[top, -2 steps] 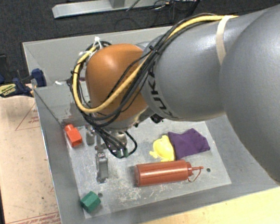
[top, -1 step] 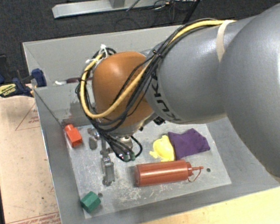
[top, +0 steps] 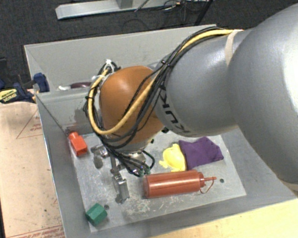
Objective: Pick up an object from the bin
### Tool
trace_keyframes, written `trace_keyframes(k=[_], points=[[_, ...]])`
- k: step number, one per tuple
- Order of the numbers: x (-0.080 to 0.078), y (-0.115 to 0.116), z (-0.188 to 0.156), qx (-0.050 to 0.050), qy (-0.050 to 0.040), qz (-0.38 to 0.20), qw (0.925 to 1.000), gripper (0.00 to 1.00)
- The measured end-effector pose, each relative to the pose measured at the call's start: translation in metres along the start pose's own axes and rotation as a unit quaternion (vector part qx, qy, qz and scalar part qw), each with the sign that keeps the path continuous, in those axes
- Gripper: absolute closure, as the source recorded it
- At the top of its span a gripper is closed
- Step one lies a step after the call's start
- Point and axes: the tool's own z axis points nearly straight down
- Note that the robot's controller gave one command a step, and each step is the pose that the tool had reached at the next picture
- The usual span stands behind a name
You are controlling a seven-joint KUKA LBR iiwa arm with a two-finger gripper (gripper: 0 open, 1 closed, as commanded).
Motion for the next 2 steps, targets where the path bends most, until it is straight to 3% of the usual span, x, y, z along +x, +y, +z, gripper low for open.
trace_keyframes(k=[1,2], points=[[0.024,-0.02,0.025,-0.002,-0.0032,-0.127,0.9919,0.0],[0.022,-0.041,0.028,-0.001,-0.0014,-0.158,0.9875,0.0]])
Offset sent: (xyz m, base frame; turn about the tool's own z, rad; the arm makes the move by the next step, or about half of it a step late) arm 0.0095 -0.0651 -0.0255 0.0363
